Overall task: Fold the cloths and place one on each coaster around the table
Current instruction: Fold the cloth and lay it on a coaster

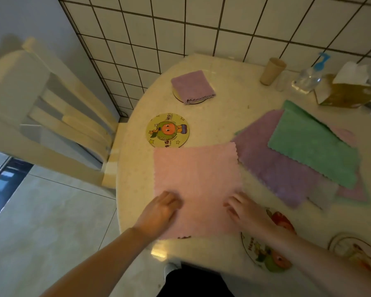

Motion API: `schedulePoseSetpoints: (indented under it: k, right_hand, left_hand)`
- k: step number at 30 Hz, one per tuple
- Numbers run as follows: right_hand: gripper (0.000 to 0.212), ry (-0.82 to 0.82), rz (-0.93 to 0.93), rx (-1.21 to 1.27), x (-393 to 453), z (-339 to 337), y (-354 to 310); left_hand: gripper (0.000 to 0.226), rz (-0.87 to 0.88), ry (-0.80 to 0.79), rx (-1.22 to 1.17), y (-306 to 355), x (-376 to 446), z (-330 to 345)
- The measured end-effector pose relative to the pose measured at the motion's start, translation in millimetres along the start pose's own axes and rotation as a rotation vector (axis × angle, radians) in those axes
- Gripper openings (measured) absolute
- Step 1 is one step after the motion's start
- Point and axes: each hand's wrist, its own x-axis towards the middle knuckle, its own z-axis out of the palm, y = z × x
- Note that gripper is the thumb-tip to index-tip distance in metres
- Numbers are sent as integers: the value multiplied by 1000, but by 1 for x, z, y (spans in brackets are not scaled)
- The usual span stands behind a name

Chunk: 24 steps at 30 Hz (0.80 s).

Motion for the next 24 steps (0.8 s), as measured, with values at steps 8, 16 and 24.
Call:
schedulePoseSetpoints:
  k: [8,16,24]
  right_hand:
    - [16,15,11,-152,-61,18,3]
    - [15,-5,24,-280,-59,18,3]
    - [49,-149,-11,-357,-59,2,-1]
  left_hand:
    - [39,29,-86,82,23,-54,8]
    - [50,41,-95,132,22,-56,10]
    - [39,44,-44,180,27,-57,11]
